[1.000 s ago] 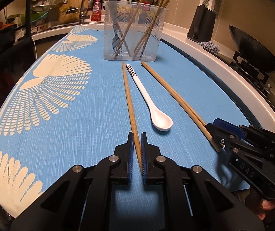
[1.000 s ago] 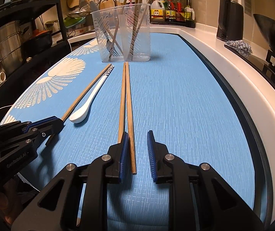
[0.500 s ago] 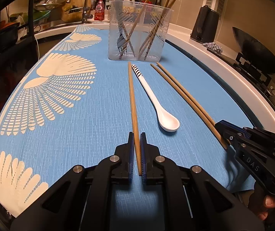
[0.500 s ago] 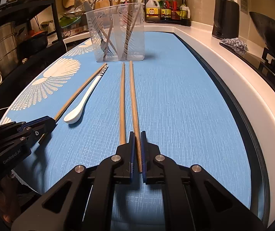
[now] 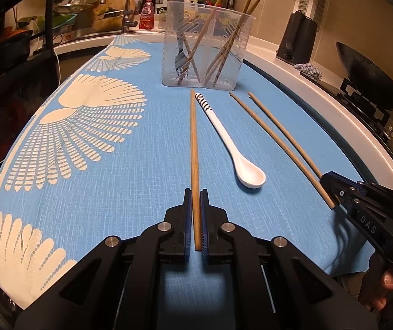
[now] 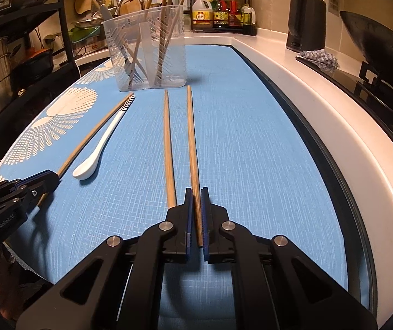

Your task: Organize utensils

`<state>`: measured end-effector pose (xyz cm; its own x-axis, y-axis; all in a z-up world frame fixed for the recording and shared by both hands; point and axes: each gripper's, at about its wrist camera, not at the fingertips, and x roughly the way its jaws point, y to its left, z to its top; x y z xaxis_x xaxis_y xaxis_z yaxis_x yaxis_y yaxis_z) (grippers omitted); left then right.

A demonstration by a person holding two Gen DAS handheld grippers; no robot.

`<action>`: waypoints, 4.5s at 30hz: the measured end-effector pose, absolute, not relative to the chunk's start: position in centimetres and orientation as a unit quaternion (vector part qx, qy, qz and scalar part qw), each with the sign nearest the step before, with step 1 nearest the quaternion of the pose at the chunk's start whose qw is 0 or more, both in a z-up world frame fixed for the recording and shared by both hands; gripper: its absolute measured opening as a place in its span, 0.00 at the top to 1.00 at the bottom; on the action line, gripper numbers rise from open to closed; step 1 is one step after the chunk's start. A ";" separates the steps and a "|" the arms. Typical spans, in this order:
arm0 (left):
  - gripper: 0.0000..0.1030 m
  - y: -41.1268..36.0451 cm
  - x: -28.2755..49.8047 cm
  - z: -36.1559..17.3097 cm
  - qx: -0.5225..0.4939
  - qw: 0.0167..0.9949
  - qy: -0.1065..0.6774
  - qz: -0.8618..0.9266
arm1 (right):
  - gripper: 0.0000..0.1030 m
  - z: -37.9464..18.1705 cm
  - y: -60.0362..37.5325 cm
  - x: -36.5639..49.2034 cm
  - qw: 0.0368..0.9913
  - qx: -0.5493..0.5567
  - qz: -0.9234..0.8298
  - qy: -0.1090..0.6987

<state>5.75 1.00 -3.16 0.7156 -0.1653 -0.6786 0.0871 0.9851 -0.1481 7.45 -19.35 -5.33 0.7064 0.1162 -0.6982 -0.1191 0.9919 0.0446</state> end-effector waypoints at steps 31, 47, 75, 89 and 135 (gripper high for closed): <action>0.94 3.8 4.5 -3.8 -0.044 0.944 0.325 -0.041 | 0.91 -5.8 -20.4 6.5 0.934 0.018 0.055 0.352; 0.94 4.3 4.3 -3.8 -0.048 0.946 0.320 -0.027 | 0.94 -5.7 -20.0 7.0 0.932 0.024 0.062 0.357; 0.95 4.4 3.9 -3.1 -0.052 0.947 0.315 -0.029 | 0.95 -4.7 -20.8 6.7 0.934 0.042 0.062 0.350; 0.95 4.7 2.9 -0.7 -0.043 0.959 0.278 -0.033 | 0.95 -1.3 -21.2 5.5 0.947 0.041 0.064 0.311; 0.95 9.4 10.7 13.1 -0.079 0.957 0.267 -0.081 | 0.95 13.2 -17.9 9.8 0.969 0.042 0.124 0.212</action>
<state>10.69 9.45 13.09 0.8438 -0.1980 -0.4987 0.1135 0.9743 -0.1947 9.76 -17.88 13.20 0.8799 0.2572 -0.3996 -0.2215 0.9659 0.1341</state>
